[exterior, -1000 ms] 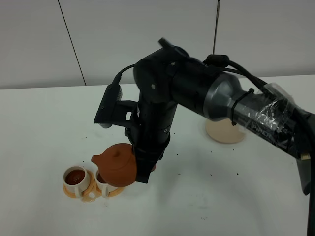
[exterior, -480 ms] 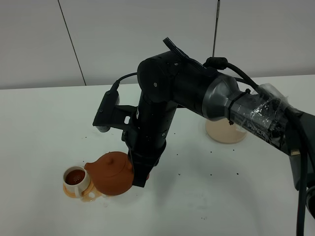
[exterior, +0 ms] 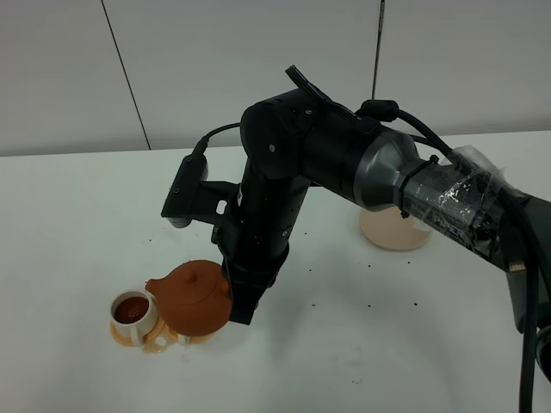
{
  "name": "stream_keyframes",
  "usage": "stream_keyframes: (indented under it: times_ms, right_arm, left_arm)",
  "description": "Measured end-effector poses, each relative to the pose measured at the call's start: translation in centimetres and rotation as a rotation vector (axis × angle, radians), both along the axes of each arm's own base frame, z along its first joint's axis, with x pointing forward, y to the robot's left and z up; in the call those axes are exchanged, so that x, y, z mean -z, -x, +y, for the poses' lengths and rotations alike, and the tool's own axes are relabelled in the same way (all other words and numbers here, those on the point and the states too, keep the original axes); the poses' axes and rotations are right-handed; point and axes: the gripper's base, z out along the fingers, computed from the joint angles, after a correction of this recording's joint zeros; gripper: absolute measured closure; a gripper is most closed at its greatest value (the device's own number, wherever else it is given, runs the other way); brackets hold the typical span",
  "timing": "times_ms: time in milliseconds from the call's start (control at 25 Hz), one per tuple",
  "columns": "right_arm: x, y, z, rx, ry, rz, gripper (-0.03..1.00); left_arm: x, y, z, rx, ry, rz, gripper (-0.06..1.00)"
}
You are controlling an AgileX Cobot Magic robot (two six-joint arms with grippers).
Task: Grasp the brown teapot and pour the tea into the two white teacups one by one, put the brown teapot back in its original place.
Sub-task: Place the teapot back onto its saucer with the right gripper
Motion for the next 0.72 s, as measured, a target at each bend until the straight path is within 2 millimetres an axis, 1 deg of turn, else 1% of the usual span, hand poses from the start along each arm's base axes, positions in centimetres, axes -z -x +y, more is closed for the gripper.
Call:
stream_keyframes:
  times_ms: [240, 360, 520, 720]
  right_arm:
    - [0.0, -0.4, -0.4, 0.007, 0.010, -0.010, 0.87]
    - [0.0, -1.4, -1.4, 0.033, 0.016, -0.002, 0.87]
    - [0.0, -3.8, -4.1, 0.098, 0.014, 0.008, 0.87]
    - [0.0, -7.4, -8.9, 0.211, 0.011, 0.008, 0.87]
  left_arm:
    - [0.0, 0.0, 0.0, 0.000, 0.000, 0.000, 0.71]
    - [0.0, 0.0, 0.0, 0.000, 0.000, 0.000, 0.71]
    - [0.0, 0.0, 0.0, 0.000, 0.000, 0.000, 0.71]
    - [0.0, 0.0, 0.0, 0.000, 0.000, 0.000, 0.71]
